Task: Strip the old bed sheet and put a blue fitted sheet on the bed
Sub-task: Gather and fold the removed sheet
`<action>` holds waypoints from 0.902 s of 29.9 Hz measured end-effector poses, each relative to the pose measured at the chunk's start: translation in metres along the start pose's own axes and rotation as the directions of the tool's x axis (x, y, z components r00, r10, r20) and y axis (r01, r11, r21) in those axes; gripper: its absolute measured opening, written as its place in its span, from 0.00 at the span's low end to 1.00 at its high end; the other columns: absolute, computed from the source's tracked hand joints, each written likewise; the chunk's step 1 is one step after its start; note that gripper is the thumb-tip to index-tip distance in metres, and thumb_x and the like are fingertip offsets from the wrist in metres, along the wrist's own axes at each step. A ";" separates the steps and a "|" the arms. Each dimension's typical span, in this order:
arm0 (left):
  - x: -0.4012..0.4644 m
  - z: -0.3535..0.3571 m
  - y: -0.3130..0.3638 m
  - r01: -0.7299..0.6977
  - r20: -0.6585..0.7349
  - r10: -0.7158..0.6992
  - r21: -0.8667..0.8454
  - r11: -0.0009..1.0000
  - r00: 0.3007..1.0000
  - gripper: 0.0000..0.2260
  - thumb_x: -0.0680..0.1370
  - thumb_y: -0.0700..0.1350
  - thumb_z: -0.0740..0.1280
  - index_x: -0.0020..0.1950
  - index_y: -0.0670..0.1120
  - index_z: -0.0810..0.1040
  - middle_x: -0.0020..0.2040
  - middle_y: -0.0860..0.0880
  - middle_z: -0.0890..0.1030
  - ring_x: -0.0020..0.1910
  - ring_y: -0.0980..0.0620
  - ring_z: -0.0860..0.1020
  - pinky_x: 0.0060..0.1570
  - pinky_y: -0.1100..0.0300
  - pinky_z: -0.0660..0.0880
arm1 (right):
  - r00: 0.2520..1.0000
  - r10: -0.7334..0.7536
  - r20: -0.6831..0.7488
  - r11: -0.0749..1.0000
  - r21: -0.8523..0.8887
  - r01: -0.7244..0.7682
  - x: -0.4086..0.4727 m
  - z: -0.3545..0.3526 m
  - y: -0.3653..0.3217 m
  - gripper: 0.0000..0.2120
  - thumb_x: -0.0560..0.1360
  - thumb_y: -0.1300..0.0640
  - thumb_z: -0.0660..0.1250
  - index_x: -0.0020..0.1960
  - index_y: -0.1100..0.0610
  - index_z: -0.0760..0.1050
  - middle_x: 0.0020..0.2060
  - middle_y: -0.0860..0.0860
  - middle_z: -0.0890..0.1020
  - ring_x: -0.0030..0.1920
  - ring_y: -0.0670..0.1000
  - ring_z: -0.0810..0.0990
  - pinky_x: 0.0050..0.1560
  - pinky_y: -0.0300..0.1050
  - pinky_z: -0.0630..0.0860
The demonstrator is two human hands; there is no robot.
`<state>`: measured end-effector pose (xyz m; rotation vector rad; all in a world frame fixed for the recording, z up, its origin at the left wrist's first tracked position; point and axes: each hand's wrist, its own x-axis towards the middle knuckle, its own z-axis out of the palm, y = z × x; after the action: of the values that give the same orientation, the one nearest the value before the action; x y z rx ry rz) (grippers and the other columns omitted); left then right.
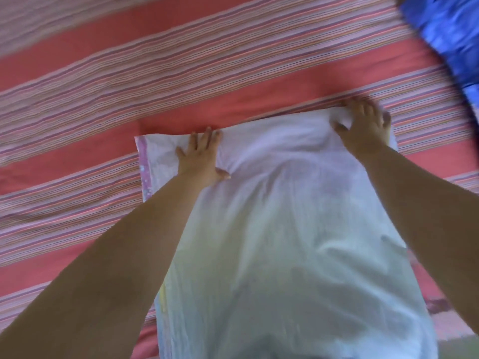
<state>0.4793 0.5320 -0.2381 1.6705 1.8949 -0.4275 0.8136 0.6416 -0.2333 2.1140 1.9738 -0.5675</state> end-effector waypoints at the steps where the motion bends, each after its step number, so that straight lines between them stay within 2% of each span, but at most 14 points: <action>1: 0.005 -0.002 0.002 0.022 0.014 -0.022 -0.003 1.000 1.000 0.54 0.64 0.62 0.75 0.77 0.54 0.42 0.78 0.53 0.44 0.77 0.42 0.47 0.67 0.31 0.56 | 1.000 -0.020 0.023 0.995 -0.095 0.022 0.006 -0.008 0.010 0.30 0.75 0.42 0.63 0.73 0.52 0.62 0.72 0.57 0.64 0.74 0.57 0.58 0.72 0.63 0.46; 3: 0.012 -0.006 0.003 0.040 0.017 -0.040 -0.006 0.999 0.999 0.56 0.60 0.60 0.78 0.77 0.54 0.45 0.77 0.52 0.48 0.76 0.42 0.50 0.65 0.31 0.60 | 0.995 -0.101 0.014 0.965 -0.242 0.102 0.012 -0.022 0.020 0.27 0.74 0.42 0.66 0.66 0.57 0.69 0.65 0.61 0.70 0.69 0.61 0.64 0.71 0.65 0.48; 5: 0.016 -0.008 0.007 0.050 0.014 -0.050 -0.002 0.999 0.999 0.56 0.57 0.58 0.80 0.75 0.52 0.50 0.75 0.51 0.52 0.75 0.42 0.53 0.62 0.32 0.65 | 0.954 -0.285 -0.091 0.913 -0.330 0.241 0.011 -0.025 0.021 0.19 0.73 0.50 0.68 0.58 0.61 0.74 0.57 0.63 0.74 0.63 0.63 0.69 0.71 0.64 0.53; 7: 0.014 -0.009 0.009 0.066 0.018 -0.066 -0.004 0.998 0.998 0.53 0.58 0.57 0.80 0.74 0.49 0.53 0.75 0.50 0.53 0.75 0.42 0.52 0.61 0.32 0.66 | 0.826 -0.531 -0.191 0.817 -0.375 0.439 0.000 -0.021 0.020 0.08 0.71 0.60 0.67 0.50 0.59 0.76 0.49 0.59 0.78 0.55 0.62 0.75 0.67 0.61 0.60; 9: 0.010 -0.007 0.008 0.057 0.003 -0.057 -0.021 0.998 0.998 0.49 0.60 0.56 0.80 0.72 0.46 0.57 0.76 0.49 0.53 0.76 0.43 0.52 0.63 0.33 0.64 | 0.654 -0.732 -0.190 0.665 -0.411 0.624 -0.017 -0.014 0.018 0.12 0.65 0.66 0.65 0.46 0.54 0.75 0.40 0.54 0.78 0.44 0.58 0.78 0.60 0.54 0.64; 11: 0.001 -0.006 0.005 0.003 -0.087 -0.001 0.017 1.000 0.996 0.44 0.61 0.55 0.79 0.69 0.42 0.62 0.75 0.45 0.60 0.76 0.44 0.56 0.63 0.34 0.64 | 0.562 -0.820 -0.105 0.548 -0.428 0.719 -0.031 -0.009 0.017 0.14 0.60 0.70 0.63 0.42 0.55 0.75 0.34 0.52 0.77 0.38 0.56 0.77 0.55 0.53 0.65; 13: -0.006 -0.005 0.003 -0.074 -0.190 0.101 0.142 0.987 0.976 0.40 0.57 0.53 0.81 0.62 0.38 0.69 0.69 0.39 0.70 0.72 0.43 0.65 0.61 0.34 0.66 | 0.537 -0.842 -0.060 0.511 -0.409 0.756 -0.035 -0.014 0.020 0.11 0.63 0.68 0.62 0.41 0.56 0.77 0.32 0.52 0.78 0.34 0.56 0.78 0.54 0.53 0.65; 15: -0.010 -0.004 0.002 -0.120 -0.240 0.177 0.235 0.965 0.954 0.41 0.50 0.50 0.83 0.56 0.38 0.70 0.60 0.36 0.77 0.65 0.40 0.73 0.56 0.36 0.70 | 0.573 -0.814 -0.098 0.564 -0.369 0.739 -0.026 -0.032 0.026 0.06 0.70 0.59 0.62 0.42 0.56 0.78 0.31 0.53 0.81 0.32 0.56 0.80 0.53 0.51 0.67; 17: -0.012 -0.008 0.005 -0.131 -0.232 0.203 0.291 0.948 0.951 0.45 0.48 0.50 0.83 0.58 0.41 0.68 0.59 0.38 0.78 0.61 0.41 0.76 0.52 0.40 0.73 | 0.641 -0.763 -0.090 0.621 -0.380 0.686 -0.012 -0.056 0.036 0.09 0.72 0.52 0.66 0.40 0.57 0.77 0.29 0.56 0.80 0.31 0.59 0.80 0.48 0.51 0.71; 19: -0.014 -0.009 0.013 -0.131 -0.240 0.218 0.331 0.935 0.946 0.48 0.51 0.49 0.82 0.68 0.45 0.66 0.64 0.42 0.74 0.60 0.41 0.74 0.50 0.42 0.72 | 0.665 -0.745 -0.043 0.613 -0.437 0.658 -0.003 -0.079 0.046 0.10 0.69 0.52 0.73 0.39 0.59 0.78 0.32 0.58 0.79 0.35 0.61 0.79 0.44 0.52 0.73; 21: -0.016 -0.008 0.026 -0.170 -0.268 0.289 0.393 0.904 0.919 0.45 0.60 0.43 0.79 0.74 0.49 0.63 0.69 0.43 0.70 0.60 0.39 0.72 0.51 0.43 0.71 | 0.586 -0.809 -0.052 0.534 -0.482 0.695 -0.003 -0.090 0.051 0.07 0.70 0.55 0.69 0.40 0.58 0.77 0.36 0.56 0.78 0.40 0.60 0.77 0.45 0.51 0.71; 24: -0.021 0.001 0.044 -0.247 -0.208 0.393 0.502 0.829 0.896 0.38 0.64 0.38 0.69 0.74 0.52 0.65 0.71 0.45 0.70 0.58 0.38 0.74 0.46 0.49 0.73 | 0.403 -0.914 -0.054 0.386 -0.427 0.818 -0.017 -0.091 0.041 0.08 0.75 0.60 0.63 0.38 0.57 0.75 0.36 0.54 0.78 0.38 0.58 0.77 0.44 0.49 0.71; 26: -0.025 0.012 0.054 -0.281 -0.124 0.372 0.454 0.846 0.920 0.34 0.65 0.40 0.72 0.71 0.51 0.70 0.72 0.43 0.69 0.59 0.33 0.74 0.44 0.46 0.76 | 0.307 -0.951 -0.022 0.301 -0.275 0.913 -0.029 -0.086 0.028 0.06 0.74 0.62 0.62 0.39 0.57 0.75 0.31 0.54 0.78 0.33 0.58 0.77 0.41 0.49 0.75; 27: -0.025 0.015 0.060 -0.270 -0.096 0.336 0.413 0.870 0.937 0.32 0.68 0.42 0.73 0.72 0.52 0.69 0.74 0.42 0.66 0.63 0.30 0.71 0.46 0.42 0.76 | 0.292 -0.955 0.057 0.276 -0.201 0.940 -0.035 -0.079 0.023 0.03 0.73 0.61 0.62 0.40 0.56 0.74 0.29 0.55 0.77 0.30 0.58 0.77 0.37 0.50 0.77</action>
<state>0.5423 0.5131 -0.2269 2.2962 1.6869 -0.5851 0.8470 0.6389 -0.1500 0.5358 3.0556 -0.3696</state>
